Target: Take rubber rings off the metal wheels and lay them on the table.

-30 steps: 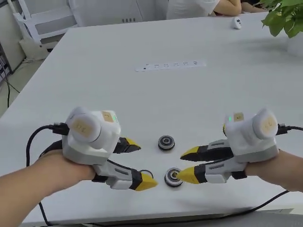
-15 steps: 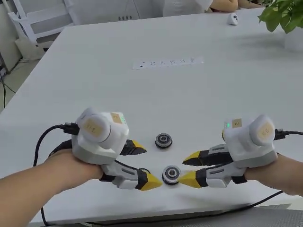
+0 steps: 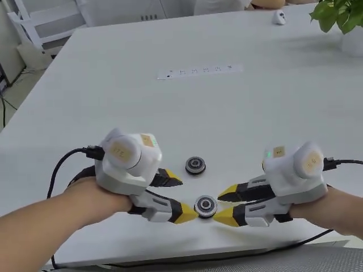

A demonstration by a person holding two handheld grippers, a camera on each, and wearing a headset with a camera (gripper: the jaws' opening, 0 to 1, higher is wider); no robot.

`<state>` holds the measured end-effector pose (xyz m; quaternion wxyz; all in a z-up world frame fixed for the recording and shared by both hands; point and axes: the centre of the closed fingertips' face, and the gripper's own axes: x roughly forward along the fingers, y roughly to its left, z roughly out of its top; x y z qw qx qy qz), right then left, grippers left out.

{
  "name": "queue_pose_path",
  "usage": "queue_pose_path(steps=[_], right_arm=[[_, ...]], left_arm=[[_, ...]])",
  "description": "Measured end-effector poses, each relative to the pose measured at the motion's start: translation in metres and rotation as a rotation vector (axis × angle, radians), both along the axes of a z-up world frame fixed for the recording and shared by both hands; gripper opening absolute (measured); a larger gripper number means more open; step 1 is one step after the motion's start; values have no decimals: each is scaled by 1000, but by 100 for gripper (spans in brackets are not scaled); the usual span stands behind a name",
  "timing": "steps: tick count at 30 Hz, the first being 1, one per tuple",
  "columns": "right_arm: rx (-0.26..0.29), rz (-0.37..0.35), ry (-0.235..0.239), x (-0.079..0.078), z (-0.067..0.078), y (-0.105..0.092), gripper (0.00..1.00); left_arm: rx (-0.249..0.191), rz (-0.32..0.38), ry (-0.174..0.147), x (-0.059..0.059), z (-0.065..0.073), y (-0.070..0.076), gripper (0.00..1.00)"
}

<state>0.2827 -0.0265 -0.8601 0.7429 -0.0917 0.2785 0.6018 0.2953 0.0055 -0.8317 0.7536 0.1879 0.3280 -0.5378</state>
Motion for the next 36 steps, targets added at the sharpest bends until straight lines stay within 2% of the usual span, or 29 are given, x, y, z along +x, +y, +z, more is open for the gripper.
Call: queue_pose_path(steps=[16, 36], right_arm=[[5, -4, -3, 0, -3, 2, 21], [14, -15, 5, 2, -4, 0, 21]], left_arm=[[-3, -23, 19, -2, -8, -13, 33], [13, -81, -5, -6, -16, -29, 20]])
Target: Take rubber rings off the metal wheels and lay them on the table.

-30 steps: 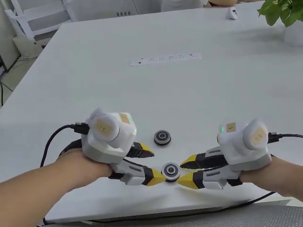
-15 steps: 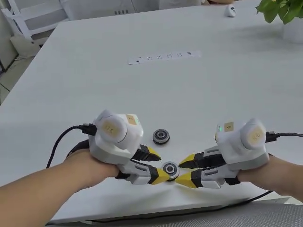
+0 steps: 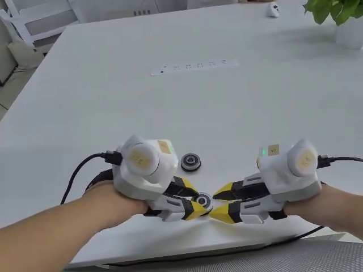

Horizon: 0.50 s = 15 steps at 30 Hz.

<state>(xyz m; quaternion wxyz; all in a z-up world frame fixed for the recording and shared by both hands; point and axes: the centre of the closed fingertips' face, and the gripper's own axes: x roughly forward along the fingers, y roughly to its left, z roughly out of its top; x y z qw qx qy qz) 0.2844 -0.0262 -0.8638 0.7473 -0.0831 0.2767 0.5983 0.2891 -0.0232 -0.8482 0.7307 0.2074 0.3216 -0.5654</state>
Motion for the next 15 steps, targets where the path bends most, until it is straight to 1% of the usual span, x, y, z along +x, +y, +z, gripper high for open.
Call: queue_pose_path(steps=[4, 6, 10, 15], right_arm=[[2, 1, 2, -1, 0, 0, 21], [1, 3, 1, -1, 0, 0, 21], [5, 1, 1, -1, 1, 1, 21], [13, -2, 0, 1, 2, 3, 22]], left_arm=[[14, -5, -12, 1, -2, -1, 19], [14, -2, -18, 2, -2, -1, 17], [22, -6, -42, 3, -2, -1, 16], [25, 2, -59, 3, -2, -1, 15]])
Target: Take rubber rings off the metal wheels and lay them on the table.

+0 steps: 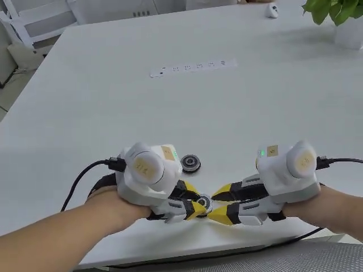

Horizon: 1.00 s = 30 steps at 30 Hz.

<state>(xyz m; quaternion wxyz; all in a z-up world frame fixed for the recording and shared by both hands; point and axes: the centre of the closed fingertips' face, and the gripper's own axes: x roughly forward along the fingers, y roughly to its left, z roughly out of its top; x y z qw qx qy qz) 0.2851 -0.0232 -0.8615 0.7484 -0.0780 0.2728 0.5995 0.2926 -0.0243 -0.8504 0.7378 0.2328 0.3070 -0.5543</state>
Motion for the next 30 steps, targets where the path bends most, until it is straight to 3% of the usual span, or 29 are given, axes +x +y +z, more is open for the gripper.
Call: queue_pose_path(steps=[1, 14, 30], right_arm=[[1, 0, 0, 0, 0, 1, 22], [1, -3, -35, -1, -1, 4, 21], [-25, -2, -92, -2, -3, -2, 13]], left_arm=[[15, 6, -10, 1, -1, 2, 14], [-2, 11, -21, 1, -1, 0, 14], [-11, 23, -30, 2, -1, 0, 14]])
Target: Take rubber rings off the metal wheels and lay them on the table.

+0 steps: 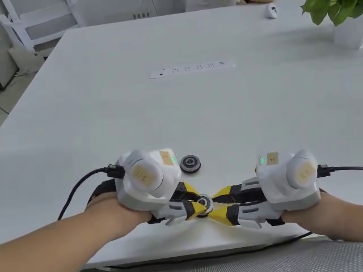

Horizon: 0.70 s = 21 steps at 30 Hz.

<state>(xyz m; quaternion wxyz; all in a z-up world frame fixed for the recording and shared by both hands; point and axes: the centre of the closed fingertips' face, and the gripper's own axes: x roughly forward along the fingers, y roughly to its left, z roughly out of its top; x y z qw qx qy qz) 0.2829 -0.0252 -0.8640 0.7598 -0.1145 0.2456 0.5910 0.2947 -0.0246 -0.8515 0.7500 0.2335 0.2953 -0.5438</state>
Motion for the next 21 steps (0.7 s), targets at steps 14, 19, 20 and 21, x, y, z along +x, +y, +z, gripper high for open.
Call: queue_pose_path(steps=[14, 19, 20, 21], right_arm=[[0, -9, 2, 0, 0, -1, 10], [8, -26, 31, 0, -1, -2, 9], [10, -32, 39, 0, -1, -3, 8], [12, -36, 45, 0, -1, -3, 7]], left_arm=[[-3, 7, -3, 0, 0, 0, 13], [-3, 11, -2, 0, 0, 0, 13], [-3, 12, -2, 0, 0, 0, 13], [-3, 12, -3, 0, 0, 0, 13]])
